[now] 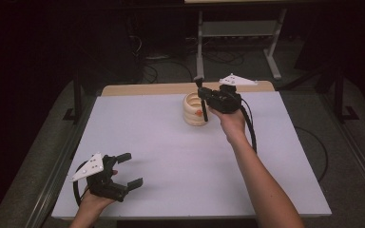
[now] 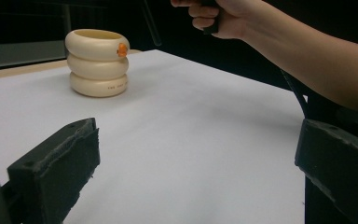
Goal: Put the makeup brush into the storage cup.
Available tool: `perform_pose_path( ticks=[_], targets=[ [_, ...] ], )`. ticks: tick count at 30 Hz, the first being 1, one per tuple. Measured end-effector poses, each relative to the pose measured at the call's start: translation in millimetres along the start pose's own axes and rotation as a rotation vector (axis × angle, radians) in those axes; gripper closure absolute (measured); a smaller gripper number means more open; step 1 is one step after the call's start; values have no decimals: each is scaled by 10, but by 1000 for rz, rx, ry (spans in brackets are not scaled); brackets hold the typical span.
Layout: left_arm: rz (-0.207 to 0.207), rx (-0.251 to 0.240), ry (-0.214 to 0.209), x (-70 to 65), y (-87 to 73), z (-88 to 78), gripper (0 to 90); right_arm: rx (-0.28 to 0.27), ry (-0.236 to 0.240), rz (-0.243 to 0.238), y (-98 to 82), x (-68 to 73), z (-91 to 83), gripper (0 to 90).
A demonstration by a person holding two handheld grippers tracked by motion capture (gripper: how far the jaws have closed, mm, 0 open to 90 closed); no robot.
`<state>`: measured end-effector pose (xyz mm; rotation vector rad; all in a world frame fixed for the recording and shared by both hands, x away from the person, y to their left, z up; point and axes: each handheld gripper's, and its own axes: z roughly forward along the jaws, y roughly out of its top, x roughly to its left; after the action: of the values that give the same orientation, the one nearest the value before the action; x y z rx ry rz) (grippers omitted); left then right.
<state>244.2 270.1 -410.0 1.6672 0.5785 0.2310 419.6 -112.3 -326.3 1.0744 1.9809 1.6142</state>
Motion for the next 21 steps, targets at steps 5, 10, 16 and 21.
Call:
perform_pose_path(
  ticks=[5, 10, 16, 21],
  targets=[
    [3, 0, 0, 3, 2, -2, 0, -24, -5, 5, 36, -9, 42, 770],
    [3, 3, 1, 4, 2, -7, 0, -49, -16, 1, 75, -17, 85, 770],
    [3, 2, 1, 8, 1, -11, 0, -71, -35, 1, 128, -16, 132, 770],
    [-2, 0, 4, 6, 5, -19, 0, -101, -55, -11, 172, -47, 170, 770]
  ],
)
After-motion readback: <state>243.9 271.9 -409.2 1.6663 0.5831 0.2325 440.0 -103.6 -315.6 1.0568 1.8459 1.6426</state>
